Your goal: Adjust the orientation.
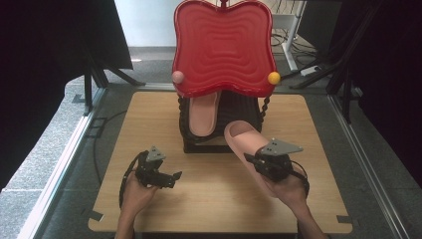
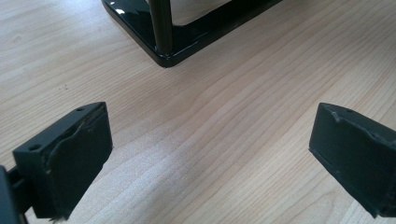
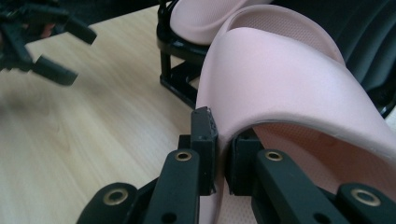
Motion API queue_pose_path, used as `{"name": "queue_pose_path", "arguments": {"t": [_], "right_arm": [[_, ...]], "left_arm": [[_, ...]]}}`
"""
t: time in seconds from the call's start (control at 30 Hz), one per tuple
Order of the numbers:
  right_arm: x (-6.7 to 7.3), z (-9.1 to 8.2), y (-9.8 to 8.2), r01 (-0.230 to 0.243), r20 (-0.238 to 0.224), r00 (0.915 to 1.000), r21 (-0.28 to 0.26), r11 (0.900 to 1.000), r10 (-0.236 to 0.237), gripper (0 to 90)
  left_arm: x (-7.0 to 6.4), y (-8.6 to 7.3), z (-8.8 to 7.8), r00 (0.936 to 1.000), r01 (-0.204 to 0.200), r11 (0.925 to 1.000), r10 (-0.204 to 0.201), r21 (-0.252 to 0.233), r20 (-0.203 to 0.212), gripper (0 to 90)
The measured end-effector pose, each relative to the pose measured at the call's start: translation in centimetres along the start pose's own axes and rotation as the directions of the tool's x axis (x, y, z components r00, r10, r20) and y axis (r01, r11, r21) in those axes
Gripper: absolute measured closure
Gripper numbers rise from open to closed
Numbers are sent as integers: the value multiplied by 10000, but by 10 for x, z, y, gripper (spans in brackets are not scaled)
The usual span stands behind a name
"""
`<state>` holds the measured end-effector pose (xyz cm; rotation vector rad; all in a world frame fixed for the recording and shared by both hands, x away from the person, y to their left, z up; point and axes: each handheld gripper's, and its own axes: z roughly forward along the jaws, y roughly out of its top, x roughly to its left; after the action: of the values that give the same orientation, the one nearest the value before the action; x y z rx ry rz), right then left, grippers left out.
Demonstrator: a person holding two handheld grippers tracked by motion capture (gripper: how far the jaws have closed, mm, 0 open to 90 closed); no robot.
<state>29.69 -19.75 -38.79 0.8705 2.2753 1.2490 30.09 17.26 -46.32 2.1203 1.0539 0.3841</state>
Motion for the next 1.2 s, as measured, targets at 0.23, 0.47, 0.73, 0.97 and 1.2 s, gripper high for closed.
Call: {"name": "queue_pose_path", "arguments": {"t": [0.23, 0.47, 0.73, 0.97, 1.2], "right_arm": [[3, 21, 9, -632, 610, 9960, -393, 9972, 655, 838], [7, 40, 23, -1006, 1289, 9854, -835, 9914, 1109, 839], [8, 65, 37, -1403, 2252, 9608, -1077, 9842, 1616, 840], [6, 86, 49, -1607, 3085, 9321, -1172, 9800, 1897, 842], [-2, 104, 58, -1776, 3812, 8992, -1313, 9753, 2150, 839]], "left_arm": [[0, 0, 0, 10000, 14, 10000, -14, -9, -6, 0], [0, 0, 1, 10000, -20, 10000, 20, 57, -2, 0], [1, -1, 0, 10000, -8, 10000, 8, 37, -4, 0], [0, -1, 2, 10000, -53, 10000, 53, 62, 18, 0], [0, -1, 2, 10000, -67, 9999, 67, 97, 40, 0]]}}
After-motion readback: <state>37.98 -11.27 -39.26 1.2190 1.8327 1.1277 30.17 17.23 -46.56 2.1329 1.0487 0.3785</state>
